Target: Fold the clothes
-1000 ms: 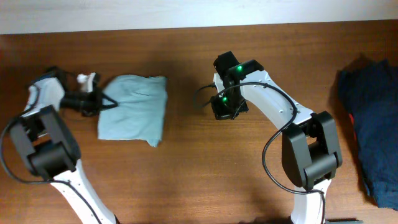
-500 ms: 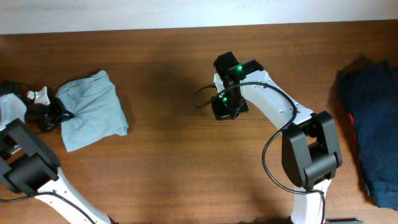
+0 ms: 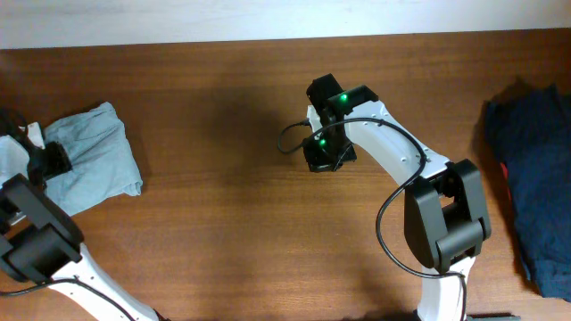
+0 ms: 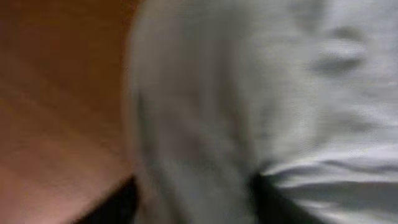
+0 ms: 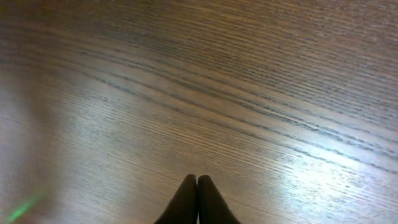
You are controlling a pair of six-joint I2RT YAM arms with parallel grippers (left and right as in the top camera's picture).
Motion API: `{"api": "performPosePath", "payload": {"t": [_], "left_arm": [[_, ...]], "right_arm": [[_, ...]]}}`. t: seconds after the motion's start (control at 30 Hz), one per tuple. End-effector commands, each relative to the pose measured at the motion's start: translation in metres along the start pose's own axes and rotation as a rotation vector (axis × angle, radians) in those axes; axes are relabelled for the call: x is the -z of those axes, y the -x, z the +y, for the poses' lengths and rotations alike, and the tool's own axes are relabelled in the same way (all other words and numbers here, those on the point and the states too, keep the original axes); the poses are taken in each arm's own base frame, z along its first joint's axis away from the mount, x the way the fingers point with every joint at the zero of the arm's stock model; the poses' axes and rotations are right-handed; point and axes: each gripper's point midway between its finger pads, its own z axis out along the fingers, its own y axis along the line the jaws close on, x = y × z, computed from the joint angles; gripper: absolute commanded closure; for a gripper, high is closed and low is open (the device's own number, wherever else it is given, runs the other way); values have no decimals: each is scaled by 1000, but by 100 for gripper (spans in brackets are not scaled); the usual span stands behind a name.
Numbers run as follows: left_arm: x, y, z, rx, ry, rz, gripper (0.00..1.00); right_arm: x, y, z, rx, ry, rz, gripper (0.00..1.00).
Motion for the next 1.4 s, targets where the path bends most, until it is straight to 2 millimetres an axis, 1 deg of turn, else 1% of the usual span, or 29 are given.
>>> {"api": "performPosePath", "payload": {"t": [0.0,0.03,0.1,0.2,0.27,0.3,0.33,0.37,0.4,0.43,0.47,0.53,0.57,0.63,0.67,0.7,0.77,0.83,0.9,0.93,0.97,1.07,1.13,1.2,1.3,1.37], "left_arm": [[15,-11,33,68,163,66,1],[26,-10,39,110,184,70,1],[52,-4,43,166,181,65,1],[84,5,38,168,130,54,1],[100,9,30,166,88,40,1],[103,9,29,166,82,37,1],[107,9,23,163,53,36,1],[108,7,13,160,7,46,4],[109,4,1,155,-49,59,16],[111,-1,-16,150,-127,86,28],[112,-7,-37,138,-204,115,54],[109,-11,-60,100,-235,137,93],[106,-12,-70,80,-239,142,99],[99,-15,-92,34,-246,147,99],[85,-20,-110,-12,-213,152,99],[80,-23,-114,-17,-191,157,99],[59,-35,-128,-43,-135,168,99],[35,-52,-147,-89,-127,172,99],[19,-65,-154,-117,-105,170,99],[7,-77,-153,-133,-67,179,99],[4,-83,-151,-139,-49,191,99],[-2,-108,-137,-148,16,260,99],[0,-116,-132,-151,31,293,99],[6,-123,-121,-195,77,330,100],[18,-137,-120,-309,61,395,100],[26,-145,-124,-375,42,429,100]], "right_arm": [[13,5,1,-9,2,-35,80],[13,5,1,-9,2,-35,75],[13,5,1,-9,2,-37,70],[13,5,1,-18,2,-37,68],[13,5,1,-32,3,-37,67],[13,5,1,-32,3,-36,67],[13,5,1,-33,2,-34,67],[13,4,1,-32,1,-33,67],[13,4,1,-32,1,-33,67],[13,5,1,-32,2,-35,67],[13,5,1,-31,2,-37,67],[13,6,1,-30,3,-40,67],[13,7,1,-30,3,-42,67],[13,7,1,-30,4,-43,67],[13,7,1,-31,3,-42,67],[13,7,1,-34,3,-42,67],[13,6,1,-48,3,-38,67],[13,5,1,-54,3,-37,67],[13,5,1,-54,3,-37,67],[13,5,1,-54,2,-34,67],[13,4,1,-55,2,-33,67],[13,4,0,-55,1,-30,67],[13,4,0,-55,1,-31,67],[13,4,1,-55,2,-32,67],[13,6,1,-53,3,-41,67],[13,10,2,-50,6,-54,67]]}}
